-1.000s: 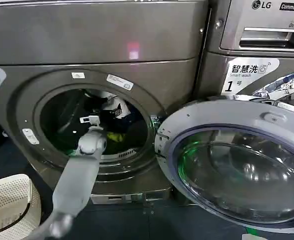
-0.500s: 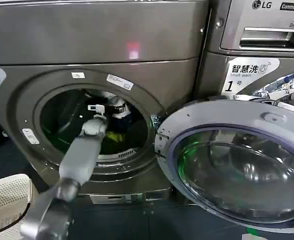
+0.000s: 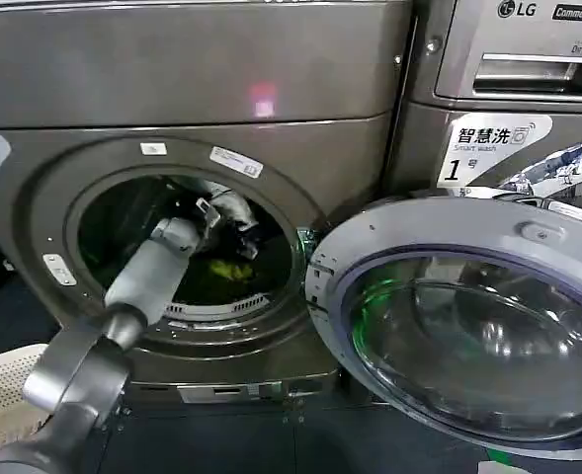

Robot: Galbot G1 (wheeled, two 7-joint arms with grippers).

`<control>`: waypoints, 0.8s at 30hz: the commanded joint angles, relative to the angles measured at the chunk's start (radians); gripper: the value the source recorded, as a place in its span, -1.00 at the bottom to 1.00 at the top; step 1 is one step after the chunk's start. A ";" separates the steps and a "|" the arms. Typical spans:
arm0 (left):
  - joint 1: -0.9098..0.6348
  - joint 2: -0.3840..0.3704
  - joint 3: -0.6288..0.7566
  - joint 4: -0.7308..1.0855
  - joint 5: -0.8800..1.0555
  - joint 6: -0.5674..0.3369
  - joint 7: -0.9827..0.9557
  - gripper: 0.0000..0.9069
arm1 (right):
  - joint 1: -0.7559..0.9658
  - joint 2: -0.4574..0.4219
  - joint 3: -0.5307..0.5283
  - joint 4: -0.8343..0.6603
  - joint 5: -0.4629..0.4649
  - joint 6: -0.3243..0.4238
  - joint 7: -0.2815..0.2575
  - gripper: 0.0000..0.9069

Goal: Grasp the clothes from the dryer.

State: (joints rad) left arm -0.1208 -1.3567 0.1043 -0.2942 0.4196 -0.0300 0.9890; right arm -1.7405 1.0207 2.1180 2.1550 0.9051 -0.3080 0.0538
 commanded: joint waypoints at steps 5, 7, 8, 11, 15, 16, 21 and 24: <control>-0.030 -0.015 0.076 0.035 0.404 -0.041 0.092 1.00 | -0.002 0.004 0.002 0.001 -0.005 0.000 -0.002 1.00; -0.022 -0.022 0.079 0.037 0.438 -0.030 0.074 1.00 | -0.001 0.004 0.002 0.002 -0.005 0.000 -0.002 1.00; -0.018 -0.025 0.079 0.040 0.455 -0.024 0.056 1.00 | -0.001 0.005 0.002 0.002 -0.005 0.000 -0.003 1.00; -0.013 -0.033 0.078 0.048 0.467 -0.007 0.027 1.00 | 0.001 0.007 -0.002 0.002 -0.008 0.001 -0.004 1.00; -0.005 -0.040 0.084 0.060 0.468 -0.013 0.025 0.96 | 0.001 0.007 -0.003 0.002 -0.009 0.002 -0.005 1.00; -0.004 -0.041 0.084 0.063 0.468 -0.012 0.024 0.23 | 0.001 0.007 -0.002 0.001 -0.009 0.002 -0.005 1.00; 0.007 -0.044 0.087 0.073 0.463 -0.010 0.008 -0.82 | 0.001 0.006 -0.002 0.001 -0.008 0.003 -0.005 1.00; 0.004 -0.046 0.087 0.075 0.429 -0.008 0.011 -1.00 | 0.002 0.006 -0.004 0.000 -0.009 0.003 -0.005 1.00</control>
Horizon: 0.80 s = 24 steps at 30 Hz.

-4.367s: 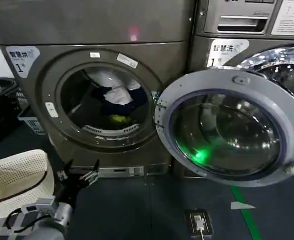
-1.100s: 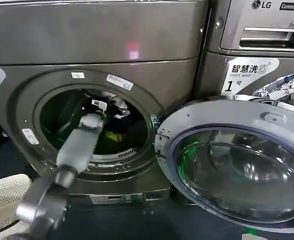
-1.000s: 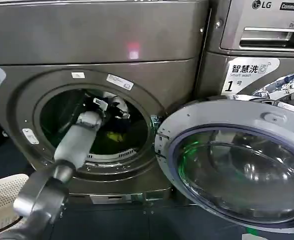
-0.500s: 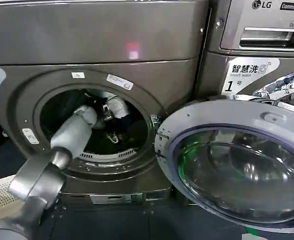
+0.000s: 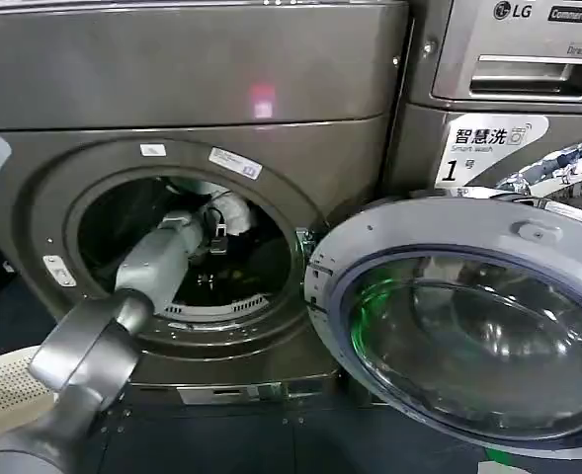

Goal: Grasp the clothes from the dryer.

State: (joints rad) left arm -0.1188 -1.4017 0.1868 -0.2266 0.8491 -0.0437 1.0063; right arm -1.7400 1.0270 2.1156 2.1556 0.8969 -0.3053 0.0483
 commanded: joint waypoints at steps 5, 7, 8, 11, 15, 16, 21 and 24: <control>0.005 0.000 -0.002 0.004 -0.065 0.005 -0.013 -1.00 | 0.002 0.001 -0.003 -0.004 -0.002 0.001 0.001 1.00; 0.009 0.000 -0.024 -0.005 -0.127 0.010 -0.038 -1.00 | 0.003 0.002 -0.004 -0.004 -0.004 0.001 0.001 1.00; 0.010 0.000 -0.037 -0.008 -0.169 0.017 -0.049 -1.00 | 0.005 0.002 -0.007 -0.003 -0.004 0.001 0.001 1.00; 0.026 0.002 -0.093 -0.053 -0.318 0.052 -0.081 -1.00 | 0.009 0.002 -0.023 -0.001 -0.019 0.003 0.001 1.00; 0.073 0.016 -0.192 -0.158 -0.445 0.085 -0.161 -1.00 | 0.013 0.005 -0.034 0.001 -0.023 0.002 0.000 1.00; 0.092 0.017 -0.242 -0.184 -0.473 0.093 -0.200 -1.00 | 0.014 0.004 -0.036 0.001 -0.024 0.002 0.000 1.00; 0.214 0.055 -0.335 -0.363 -0.691 0.136 -0.348 -1.00 | 0.023 0.009 -0.053 0.004 -0.027 0.000 -0.003 1.00; 0.300 0.074 -0.389 -0.486 -0.778 0.132 -0.450 -1.00 | 0.028 0.008 -0.065 0.006 -0.032 0.001 -0.004 1.00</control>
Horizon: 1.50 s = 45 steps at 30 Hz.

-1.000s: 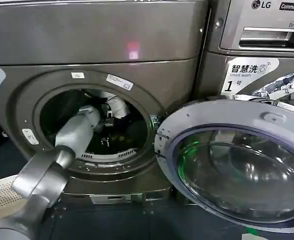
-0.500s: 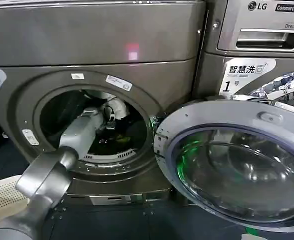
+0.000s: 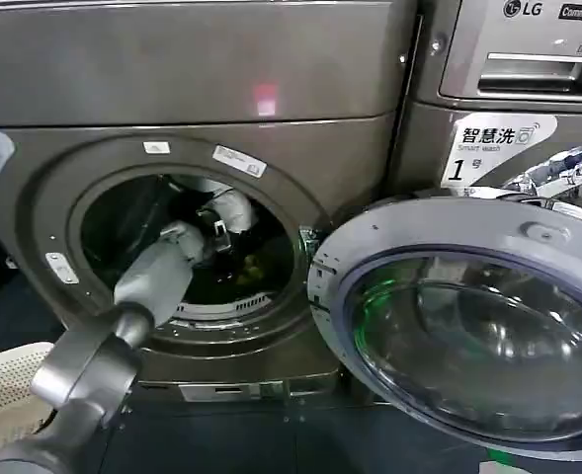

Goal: Grasp the clothes from the dryer.

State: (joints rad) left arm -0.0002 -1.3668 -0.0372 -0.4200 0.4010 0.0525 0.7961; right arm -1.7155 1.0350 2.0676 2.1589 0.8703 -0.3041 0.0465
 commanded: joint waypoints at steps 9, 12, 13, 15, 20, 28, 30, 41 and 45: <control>0.421 0.037 -0.276 -0.616 -0.529 -0.051 -0.653 -1.00 | 0.013 -0.002 -0.023 -0.002 -0.014 0.028 -0.029 1.00; 0.489 0.018 -0.304 -0.696 -0.504 -0.099 -0.779 -1.00 | 0.012 -0.002 -0.026 -0.004 -0.011 0.062 -0.053 1.00; 0.509 0.006 -0.315 -0.714 -0.500 -0.112 -0.813 -1.00 | 0.012 0.000 -0.027 -0.002 -0.012 0.064 -0.062 1.00; 0.543 -0.009 -0.334 -0.746 -0.483 -0.136 -0.873 -1.00 | 0.014 0.001 -0.030 0.001 -0.012 0.068 -0.062 1.00; 0.592 -0.034 -0.363 -0.772 -0.474 -0.166 -0.951 -1.00 | 0.012 -0.003 -0.024 -0.002 -0.033 0.077 -0.069 1.00; 0.596 -0.043 -0.365 -0.771 -0.475 -0.171 -0.953 -1.00 | 0.007 -0.005 -0.016 -0.006 -0.014 0.101 -0.065 1.00; 0.595 -0.044 -0.365 -0.771 -0.476 -0.170 -0.953 -1.00 | 0.007 0.001 -0.015 -0.006 -0.014 0.101 -0.065 1.00; 0.592 -0.048 -0.363 -0.756 -0.462 -0.176 -0.937 -1.00 | 0.008 0.004 -0.002 -0.010 -0.022 0.088 -0.069 1.00; 0.589 -0.046 -0.363 -0.757 -0.463 -0.177 -0.936 -1.00 | 0.006 0.005 0.003 -0.010 -0.024 0.085 -0.070 1.00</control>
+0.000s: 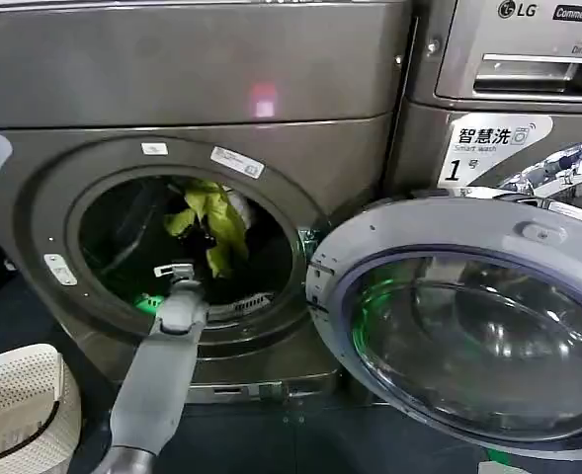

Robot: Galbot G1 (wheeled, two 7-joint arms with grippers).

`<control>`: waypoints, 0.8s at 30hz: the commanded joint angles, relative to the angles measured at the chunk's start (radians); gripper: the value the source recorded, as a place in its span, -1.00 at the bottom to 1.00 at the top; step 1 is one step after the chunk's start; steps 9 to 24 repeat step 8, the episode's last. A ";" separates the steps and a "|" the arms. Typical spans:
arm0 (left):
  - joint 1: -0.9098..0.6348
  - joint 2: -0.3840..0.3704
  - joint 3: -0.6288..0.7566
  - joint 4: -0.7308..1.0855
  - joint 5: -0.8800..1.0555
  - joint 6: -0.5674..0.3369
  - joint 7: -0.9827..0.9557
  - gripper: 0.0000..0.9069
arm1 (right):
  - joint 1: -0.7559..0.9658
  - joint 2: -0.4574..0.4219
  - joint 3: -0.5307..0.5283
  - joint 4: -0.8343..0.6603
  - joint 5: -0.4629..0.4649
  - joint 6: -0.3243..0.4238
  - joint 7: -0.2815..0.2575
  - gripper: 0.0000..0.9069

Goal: Grasp the clothes from the dryer.

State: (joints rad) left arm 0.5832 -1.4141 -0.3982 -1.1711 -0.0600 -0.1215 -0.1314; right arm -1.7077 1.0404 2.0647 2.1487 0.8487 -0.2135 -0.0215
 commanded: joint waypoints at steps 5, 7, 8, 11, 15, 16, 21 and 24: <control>0.003 0.003 -0.002 -0.004 0.000 -0.003 -0.005 -1.00 | -0.002 0.000 0.007 0.000 -0.004 -0.006 -0.001 1.00; 0.005 0.002 -0.002 -0.006 -0.001 -0.002 -0.004 -1.00 | -0.002 0.001 0.012 -0.002 -0.017 -0.013 0.002 1.00; 0.005 0.003 -0.002 -0.005 0.000 -0.003 -0.002 -1.00 | -0.004 0.002 0.015 -0.005 -0.032 -0.020 0.002 1.00; 0.005 0.003 -0.002 -0.005 0.000 -0.003 -0.002 -1.00 | -0.004 0.002 0.015 -0.005 -0.032 -0.020 0.002 1.00; 0.005 0.003 -0.002 -0.005 0.000 -0.003 -0.002 -1.00 | -0.004 0.002 0.015 -0.005 -0.032 -0.020 0.002 1.00; 0.005 0.003 -0.002 -0.005 0.000 -0.003 -0.002 -1.00 | -0.004 0.002 0.015 -0.005 -0.032 -0.020 0.002 1.00; 0.005 0.003 -0.002 -0.005 0.000 -0.003 -0.002 -1.00 | -0.004 0.002 0.015 -0.005 -0.032 -0.020 0.002 1.00; 0.005 0.003 -0.002 -0.005 0.000 -0.003 -0.002 -1.00 | -0.004 0.002 0.015 -0.005 -0.032 -0.020 0.002 1.00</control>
